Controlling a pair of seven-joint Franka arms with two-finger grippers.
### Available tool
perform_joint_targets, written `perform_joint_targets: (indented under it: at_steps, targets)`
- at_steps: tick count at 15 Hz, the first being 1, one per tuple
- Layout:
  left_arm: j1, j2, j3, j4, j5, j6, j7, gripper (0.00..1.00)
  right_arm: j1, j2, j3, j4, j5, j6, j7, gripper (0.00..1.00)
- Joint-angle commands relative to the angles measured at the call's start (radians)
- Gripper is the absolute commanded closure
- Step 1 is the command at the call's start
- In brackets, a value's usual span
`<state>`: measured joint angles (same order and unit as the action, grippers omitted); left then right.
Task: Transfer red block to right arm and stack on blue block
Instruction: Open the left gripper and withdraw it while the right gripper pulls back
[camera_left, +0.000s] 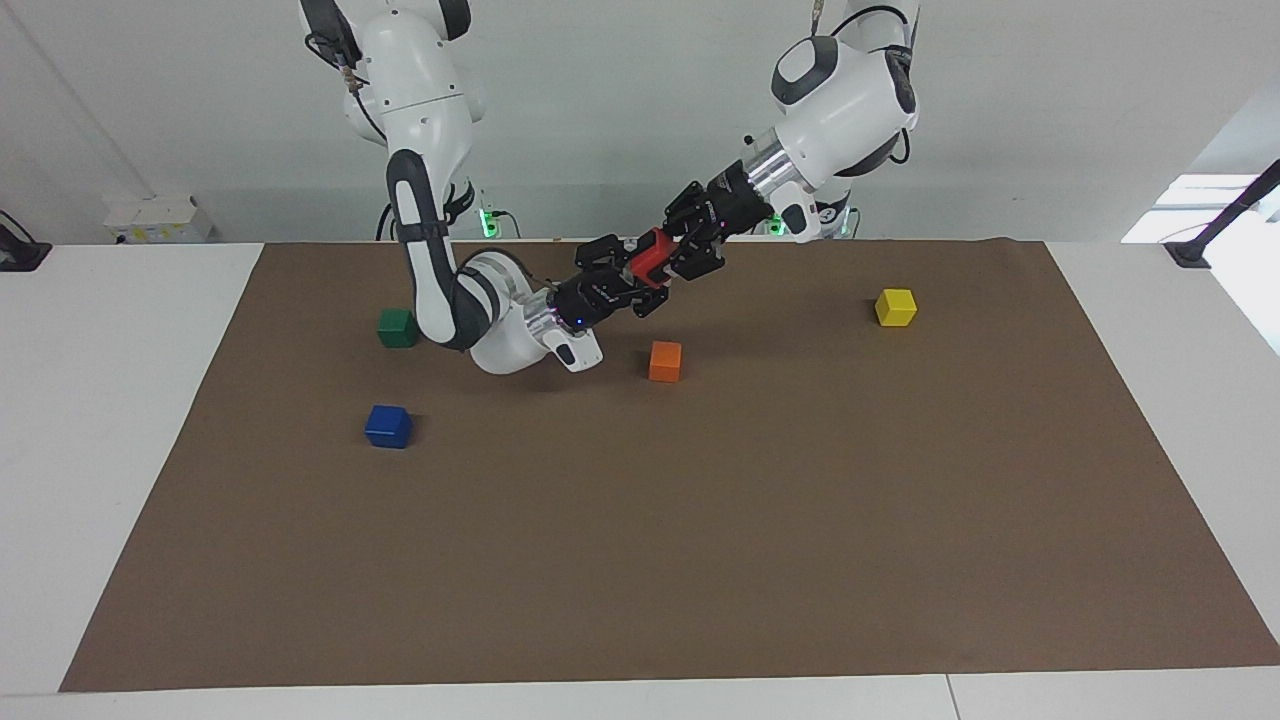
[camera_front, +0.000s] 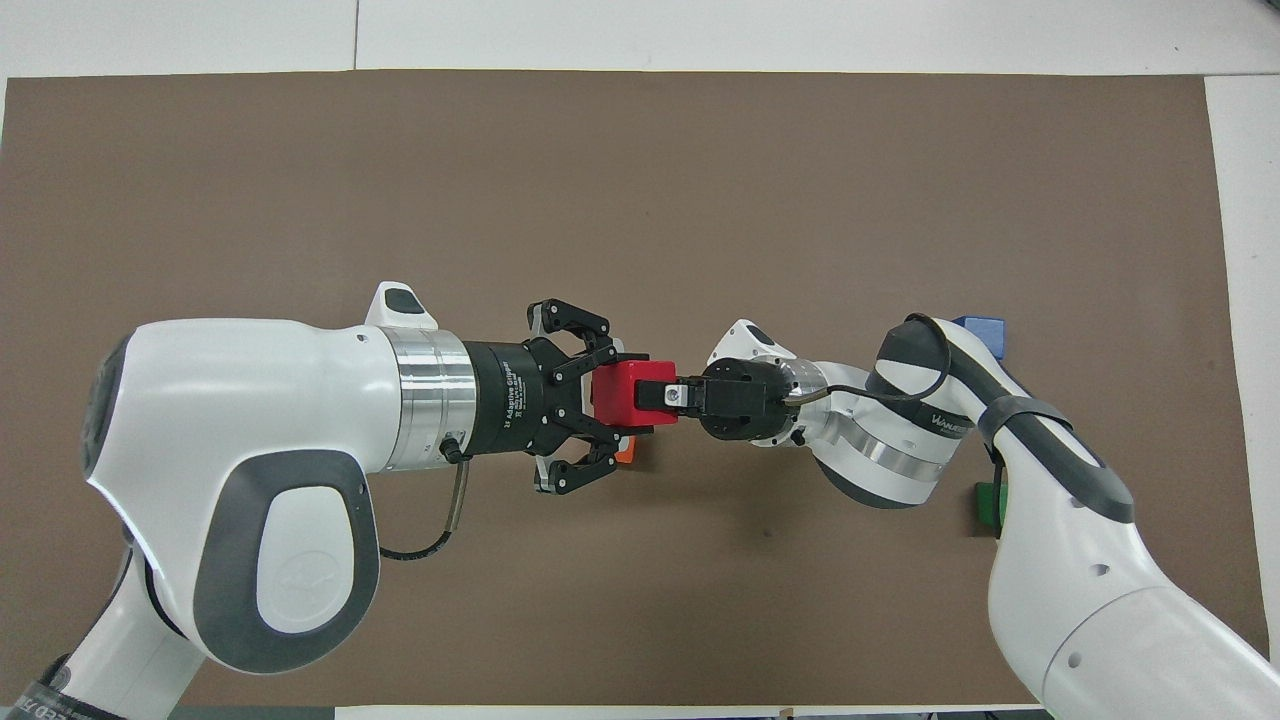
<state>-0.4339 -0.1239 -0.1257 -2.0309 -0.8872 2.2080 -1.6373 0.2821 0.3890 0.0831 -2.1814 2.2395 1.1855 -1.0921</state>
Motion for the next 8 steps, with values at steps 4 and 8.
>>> perform_joint_targets:
  at_steps: [4,8]
  targets:
    - [0.007,-0.037,0.021,0.015,-0.006,-0.011,-0.026,0.00,-0.006,-0.012,0.003,0.017,0.006,0.071,-0.006,1.00]
    - [0.168,-0.046,0.021,0.055,0.156,-0.132,0.089,0.00,-0.018,-0.093,0.000,0.028,-0.079,0.247,0.072,1.00]
